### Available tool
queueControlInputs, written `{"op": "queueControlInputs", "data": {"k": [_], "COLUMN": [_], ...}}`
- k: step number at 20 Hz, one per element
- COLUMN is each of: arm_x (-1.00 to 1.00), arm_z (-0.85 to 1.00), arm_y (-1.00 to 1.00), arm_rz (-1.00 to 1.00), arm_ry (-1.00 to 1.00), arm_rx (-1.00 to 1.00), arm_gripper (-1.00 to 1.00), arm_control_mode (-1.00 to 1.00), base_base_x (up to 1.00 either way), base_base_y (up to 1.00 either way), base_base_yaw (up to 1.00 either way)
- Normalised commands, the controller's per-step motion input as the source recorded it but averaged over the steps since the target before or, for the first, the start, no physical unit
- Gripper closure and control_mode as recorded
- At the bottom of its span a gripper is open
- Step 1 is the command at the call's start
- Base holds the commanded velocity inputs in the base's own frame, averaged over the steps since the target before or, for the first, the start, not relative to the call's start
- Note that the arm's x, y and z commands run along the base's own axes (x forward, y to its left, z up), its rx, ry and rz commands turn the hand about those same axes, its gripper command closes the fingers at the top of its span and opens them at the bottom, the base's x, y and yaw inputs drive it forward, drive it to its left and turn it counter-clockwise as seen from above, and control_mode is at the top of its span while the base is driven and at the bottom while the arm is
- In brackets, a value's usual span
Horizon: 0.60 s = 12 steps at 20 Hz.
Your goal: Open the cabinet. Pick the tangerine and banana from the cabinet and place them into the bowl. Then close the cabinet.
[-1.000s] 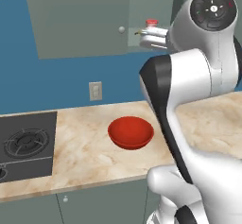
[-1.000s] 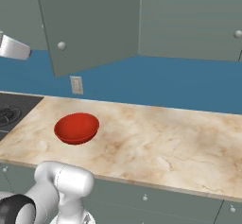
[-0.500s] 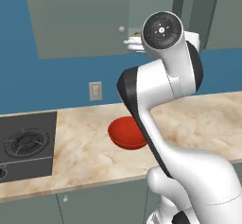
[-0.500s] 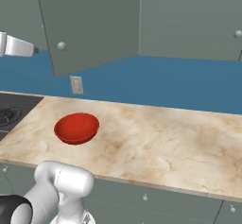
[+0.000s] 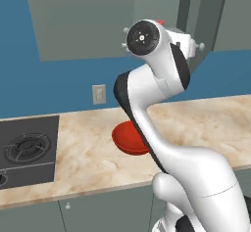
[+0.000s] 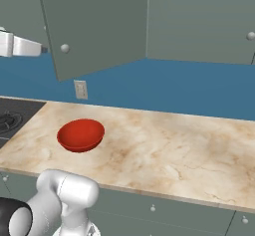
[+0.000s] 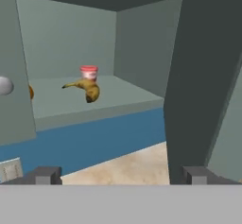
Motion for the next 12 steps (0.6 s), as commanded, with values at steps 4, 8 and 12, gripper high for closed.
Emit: {"op": "queueControlInputs", "data": {"k": [4,8,12], "arm_x": [0.29,0.23,0.12], "arm_z": [0.0,0.0,0.0], "arm_y": [0.0,-0.07,-0.16], "arm_rz": [-0.1,-0.13,-0.12], "arm_ry": [0.0,0.0,0.0], "arm_rx": [-0.04,-0.05,-0.06], "arm_gripper": [-1.0,-1.0,-1.0], "arm_control_mode": [-1.0,-1.0,-1.0], "base_base_x": [0.0,0.0,0.0], "base_base_y": [0.0,0.0,0.0], "base_base_yaw": [0.0,0.0,0.0]}}
